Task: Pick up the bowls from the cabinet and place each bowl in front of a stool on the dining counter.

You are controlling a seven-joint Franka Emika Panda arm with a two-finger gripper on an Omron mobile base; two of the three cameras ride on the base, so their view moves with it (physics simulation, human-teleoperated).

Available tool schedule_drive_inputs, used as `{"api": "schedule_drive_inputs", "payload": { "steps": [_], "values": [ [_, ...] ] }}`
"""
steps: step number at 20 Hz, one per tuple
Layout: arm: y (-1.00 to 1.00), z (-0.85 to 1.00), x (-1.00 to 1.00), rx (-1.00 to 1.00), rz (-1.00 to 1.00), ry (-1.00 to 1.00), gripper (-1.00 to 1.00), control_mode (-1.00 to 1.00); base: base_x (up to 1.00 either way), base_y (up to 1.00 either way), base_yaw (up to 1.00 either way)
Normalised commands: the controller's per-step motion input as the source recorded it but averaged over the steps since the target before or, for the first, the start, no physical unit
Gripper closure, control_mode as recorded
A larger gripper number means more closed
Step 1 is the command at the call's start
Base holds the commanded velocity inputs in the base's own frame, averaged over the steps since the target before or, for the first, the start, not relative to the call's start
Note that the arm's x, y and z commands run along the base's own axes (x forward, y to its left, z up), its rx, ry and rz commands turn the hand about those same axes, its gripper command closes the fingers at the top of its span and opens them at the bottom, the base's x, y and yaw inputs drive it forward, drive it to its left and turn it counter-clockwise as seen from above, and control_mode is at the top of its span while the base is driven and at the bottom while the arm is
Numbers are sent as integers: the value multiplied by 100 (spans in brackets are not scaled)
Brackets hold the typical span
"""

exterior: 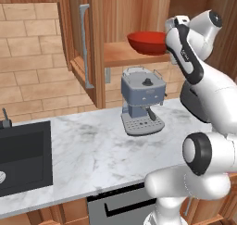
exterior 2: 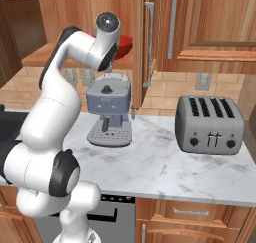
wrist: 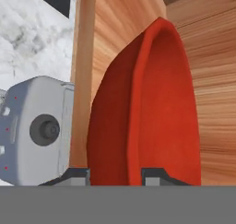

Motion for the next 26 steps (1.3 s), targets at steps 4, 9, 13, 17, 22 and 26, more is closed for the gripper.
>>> {"api": "schedule_drive_inputs", "payload": {
  "steps": [4, 9, 13, 17, 22, 26],
  "values": [
    [16, 0, -86, 0, 0, 0, 100, -100, 0, 0, 0],
    [24, 0, -78, 0, 0, 0, 100, -100, 0, 0, 0],
    [15, 0, -72, 0, 0, 0, 100, -100, 0, 0, 0],
    [0, 0, -78, 0, -3, -3, 100, -100, 0, 0, 0],
    [0, 0, -83, 0, -4, -4, 100, -100, 0, 0, 0],
    [-3, 0, -80, 0, -2, -4, 100, -100, 0, 0, 0]
  ]
}}
